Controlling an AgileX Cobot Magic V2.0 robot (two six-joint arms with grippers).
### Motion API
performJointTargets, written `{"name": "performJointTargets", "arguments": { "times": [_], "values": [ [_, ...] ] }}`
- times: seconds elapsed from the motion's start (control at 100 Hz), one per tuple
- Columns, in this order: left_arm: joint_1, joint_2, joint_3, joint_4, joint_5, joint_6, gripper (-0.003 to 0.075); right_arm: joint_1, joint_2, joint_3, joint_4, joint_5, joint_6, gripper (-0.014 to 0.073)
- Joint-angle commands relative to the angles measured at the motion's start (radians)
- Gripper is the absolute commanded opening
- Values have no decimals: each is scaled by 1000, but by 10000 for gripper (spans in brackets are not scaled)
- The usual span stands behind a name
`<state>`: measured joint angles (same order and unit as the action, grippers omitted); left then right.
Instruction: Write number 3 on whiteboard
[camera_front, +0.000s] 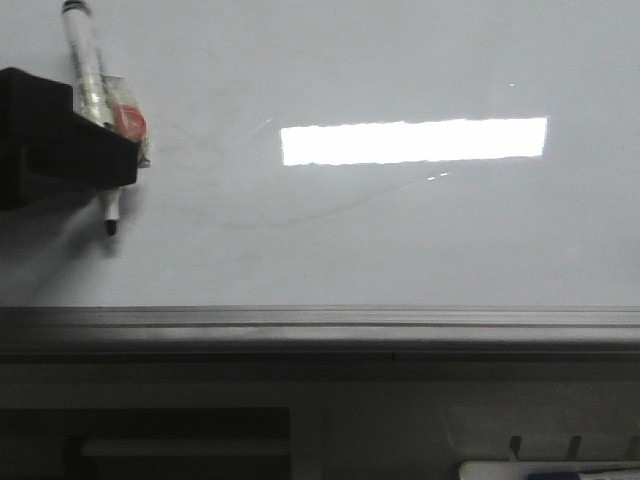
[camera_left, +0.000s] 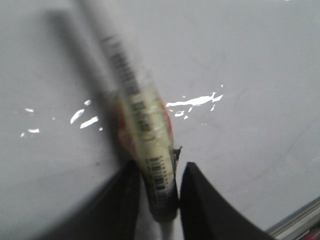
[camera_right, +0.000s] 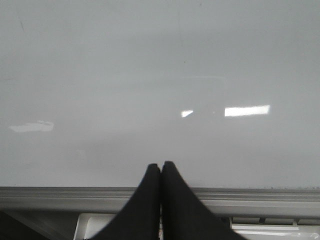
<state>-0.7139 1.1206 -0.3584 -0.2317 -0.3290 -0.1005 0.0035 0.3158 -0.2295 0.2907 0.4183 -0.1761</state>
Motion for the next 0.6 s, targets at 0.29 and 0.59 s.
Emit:
{"name": "performJointTargets", "arguments": {
  "times": [0.29, 0.59],
  "values": [
    [-2, -6, -22, 179, -7, -5, -20, 65, 24, -101, 50, 19, -29, -61],
    [-2, -78, -22, 549, -8, -5, -20, 289, 41, -172, 260, 79, -361, 141]
  ]
}}
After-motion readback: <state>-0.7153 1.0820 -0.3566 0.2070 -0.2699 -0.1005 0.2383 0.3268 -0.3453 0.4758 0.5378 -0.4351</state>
